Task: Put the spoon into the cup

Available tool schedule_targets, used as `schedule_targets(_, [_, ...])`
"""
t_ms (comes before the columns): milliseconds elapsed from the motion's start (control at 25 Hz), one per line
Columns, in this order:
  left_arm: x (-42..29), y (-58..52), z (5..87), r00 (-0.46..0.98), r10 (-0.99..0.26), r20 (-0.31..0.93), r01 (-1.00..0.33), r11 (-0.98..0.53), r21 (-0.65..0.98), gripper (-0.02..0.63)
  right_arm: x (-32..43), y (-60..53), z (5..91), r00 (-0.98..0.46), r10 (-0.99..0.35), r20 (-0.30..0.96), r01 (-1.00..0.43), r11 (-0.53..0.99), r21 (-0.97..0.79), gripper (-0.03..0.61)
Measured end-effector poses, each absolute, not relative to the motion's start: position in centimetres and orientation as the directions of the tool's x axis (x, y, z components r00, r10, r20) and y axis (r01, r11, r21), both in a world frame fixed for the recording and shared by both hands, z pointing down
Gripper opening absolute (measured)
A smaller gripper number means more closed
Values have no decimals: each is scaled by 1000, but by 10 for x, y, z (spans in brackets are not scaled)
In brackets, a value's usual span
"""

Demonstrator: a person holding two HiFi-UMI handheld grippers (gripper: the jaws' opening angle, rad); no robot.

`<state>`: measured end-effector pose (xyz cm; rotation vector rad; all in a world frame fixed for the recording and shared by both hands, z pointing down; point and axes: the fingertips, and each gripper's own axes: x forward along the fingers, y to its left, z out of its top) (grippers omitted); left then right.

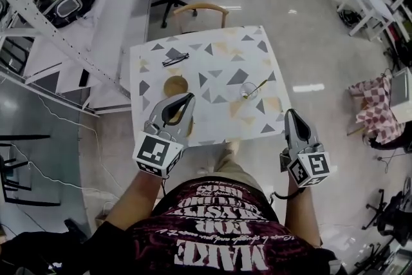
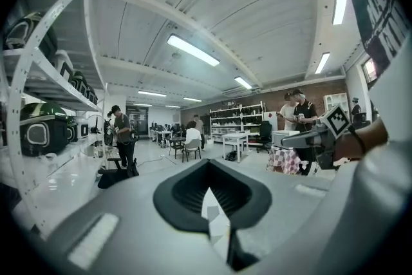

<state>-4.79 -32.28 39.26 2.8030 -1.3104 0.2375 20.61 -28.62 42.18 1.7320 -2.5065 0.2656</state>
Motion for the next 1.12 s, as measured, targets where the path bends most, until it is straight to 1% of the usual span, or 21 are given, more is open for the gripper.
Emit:
schedule_targets(240, [-58,-309,384,635,-762,126,-765,-644,-35,0,192,-272,390,-351,-931,105,-937,347,-49,28])
schedule_targets(680, [-74,-292,381,635,-765,108,-768,-641,-21,0,174,-258,388,-342,-932,122,-940,338,-54,28])
schedule_targets(1120, [-71,-289,377,649,-756,93,-758,-652,-16,0,173,-249,384,-333,-934,125,-943,331,-39,28])
